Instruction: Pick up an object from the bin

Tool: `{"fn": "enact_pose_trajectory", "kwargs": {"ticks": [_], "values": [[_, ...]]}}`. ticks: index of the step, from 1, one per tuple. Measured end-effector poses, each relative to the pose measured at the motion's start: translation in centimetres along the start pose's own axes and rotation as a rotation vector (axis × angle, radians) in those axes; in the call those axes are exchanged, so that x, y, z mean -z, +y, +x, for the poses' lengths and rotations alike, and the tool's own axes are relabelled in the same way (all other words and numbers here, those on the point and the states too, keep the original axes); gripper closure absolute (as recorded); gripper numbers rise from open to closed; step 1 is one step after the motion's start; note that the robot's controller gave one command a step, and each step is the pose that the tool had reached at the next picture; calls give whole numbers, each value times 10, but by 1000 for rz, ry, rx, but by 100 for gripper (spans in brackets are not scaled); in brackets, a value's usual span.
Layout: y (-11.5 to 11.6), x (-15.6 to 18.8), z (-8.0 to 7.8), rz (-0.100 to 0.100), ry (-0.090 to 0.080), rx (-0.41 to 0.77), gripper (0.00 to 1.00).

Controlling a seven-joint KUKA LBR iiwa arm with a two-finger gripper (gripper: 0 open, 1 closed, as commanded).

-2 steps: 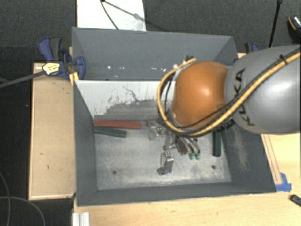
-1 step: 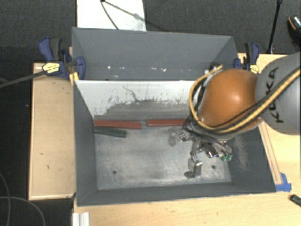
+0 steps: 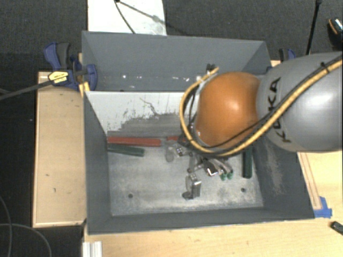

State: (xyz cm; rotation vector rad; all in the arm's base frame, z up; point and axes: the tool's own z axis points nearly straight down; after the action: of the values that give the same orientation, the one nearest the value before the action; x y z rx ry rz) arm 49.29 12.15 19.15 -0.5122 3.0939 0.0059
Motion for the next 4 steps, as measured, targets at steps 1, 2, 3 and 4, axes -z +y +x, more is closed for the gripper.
{"fn": "enact_pose_trajectory", "kwargs": {"ticks": [1, 2, 3, 4], "values": [[-76, 18, 35, 6, 4, -114, 0], [-131, -21, 58, 5, 9, -82, 0], [-155, -34, 65, 3, 7, -30, 0], [-77, -92, 12, -3, 8, 43, 0]]}}
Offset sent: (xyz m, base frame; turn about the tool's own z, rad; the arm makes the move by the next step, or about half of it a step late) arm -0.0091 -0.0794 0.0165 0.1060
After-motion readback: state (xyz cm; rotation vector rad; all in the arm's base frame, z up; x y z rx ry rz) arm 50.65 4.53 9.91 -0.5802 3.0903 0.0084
